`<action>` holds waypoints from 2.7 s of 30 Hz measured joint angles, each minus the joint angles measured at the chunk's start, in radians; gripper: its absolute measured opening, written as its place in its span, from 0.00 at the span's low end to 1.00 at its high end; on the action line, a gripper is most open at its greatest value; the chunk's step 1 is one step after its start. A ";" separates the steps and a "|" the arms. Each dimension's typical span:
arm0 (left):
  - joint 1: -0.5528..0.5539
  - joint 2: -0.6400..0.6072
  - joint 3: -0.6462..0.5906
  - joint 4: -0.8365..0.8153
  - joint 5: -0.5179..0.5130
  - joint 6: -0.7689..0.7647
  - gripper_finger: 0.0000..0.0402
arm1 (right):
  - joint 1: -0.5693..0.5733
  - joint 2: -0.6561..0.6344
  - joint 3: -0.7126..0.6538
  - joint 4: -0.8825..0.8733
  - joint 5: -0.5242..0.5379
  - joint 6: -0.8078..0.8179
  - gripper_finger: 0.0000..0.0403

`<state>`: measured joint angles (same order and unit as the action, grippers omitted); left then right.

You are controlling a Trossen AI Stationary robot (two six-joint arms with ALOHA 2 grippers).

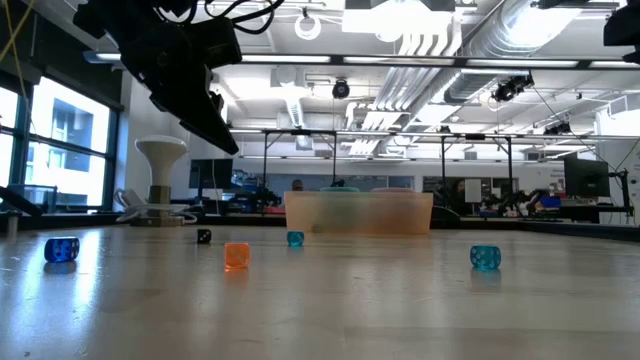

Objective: Pick & Place Dice
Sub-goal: Put the large red die into the orange bin

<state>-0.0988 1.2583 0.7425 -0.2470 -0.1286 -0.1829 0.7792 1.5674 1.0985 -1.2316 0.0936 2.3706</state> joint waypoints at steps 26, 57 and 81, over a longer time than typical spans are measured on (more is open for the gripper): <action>0.000 0.000 0.000 0.000 0.000 -0.008 0.47 | -0.039 0.106 0.001 0.050 -0.085 -0.153 0.97; 0.000 0.000 0.001 0.027 -0.026 0.011 0.47 | -0.101 0.194 0.138 -0.163 0.217 -0.414 0.54; 0.000 -0.001 0.001 0.045 -0.123 0.065 0.47 | -0.651 0.174 0.338 0.145 0.841 -1.521 0.19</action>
<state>-0.0988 1.2578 0.7433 -0.2016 -0.2517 -0.1181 0.1282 1.7419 1.4368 -1.0871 0.9349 0.8493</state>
